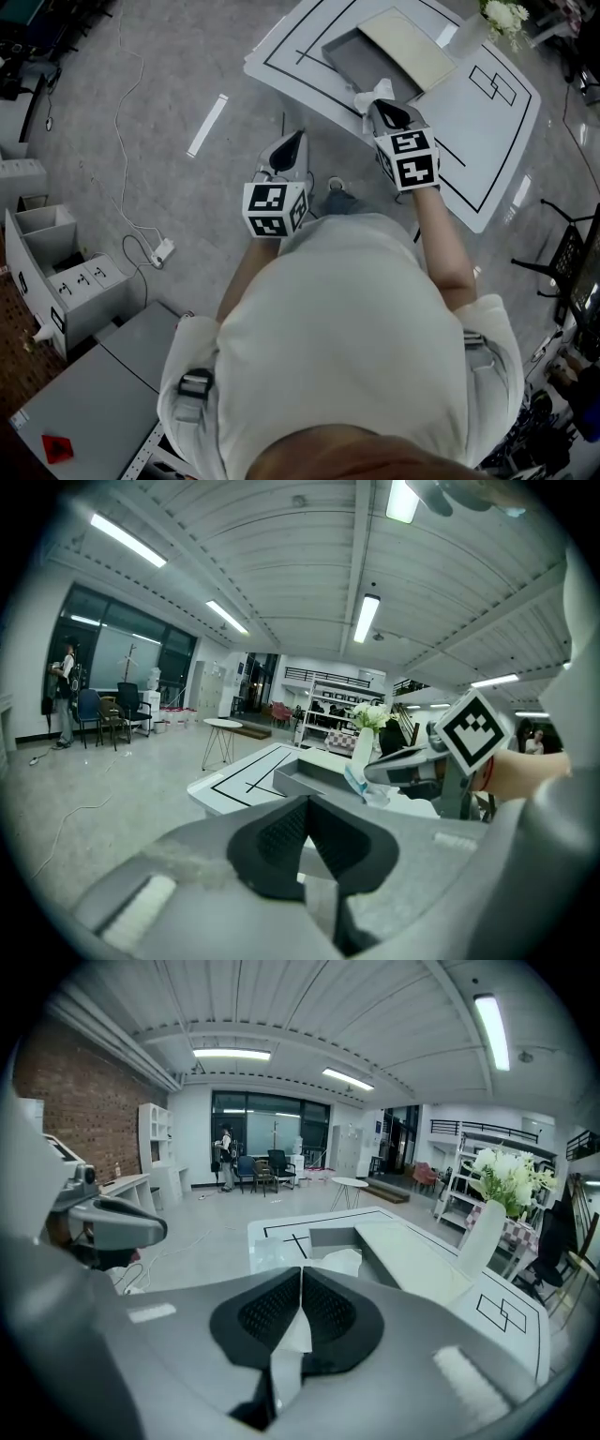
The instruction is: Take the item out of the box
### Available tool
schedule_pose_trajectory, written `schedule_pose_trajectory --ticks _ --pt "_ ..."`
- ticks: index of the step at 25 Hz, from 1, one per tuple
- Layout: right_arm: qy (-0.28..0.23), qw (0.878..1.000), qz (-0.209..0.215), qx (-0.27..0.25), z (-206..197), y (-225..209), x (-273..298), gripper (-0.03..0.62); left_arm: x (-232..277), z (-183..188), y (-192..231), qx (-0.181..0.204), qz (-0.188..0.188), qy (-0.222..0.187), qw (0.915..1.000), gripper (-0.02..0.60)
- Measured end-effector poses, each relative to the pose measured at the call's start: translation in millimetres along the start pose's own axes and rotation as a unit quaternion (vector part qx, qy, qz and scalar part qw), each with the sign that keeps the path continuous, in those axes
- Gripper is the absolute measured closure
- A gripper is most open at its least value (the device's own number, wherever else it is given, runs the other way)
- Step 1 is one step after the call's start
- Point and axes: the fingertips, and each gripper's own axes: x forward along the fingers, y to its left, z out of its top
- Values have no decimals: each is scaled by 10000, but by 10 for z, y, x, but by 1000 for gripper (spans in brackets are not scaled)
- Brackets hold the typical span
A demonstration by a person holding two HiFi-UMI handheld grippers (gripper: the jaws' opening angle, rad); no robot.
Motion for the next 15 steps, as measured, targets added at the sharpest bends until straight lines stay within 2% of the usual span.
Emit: schedule_pose_trajectory --ticks 15 --pt "-343 9992 -88 167 -243 556 -630 588 -548 -312 -241 6 -249 3 9997 581"
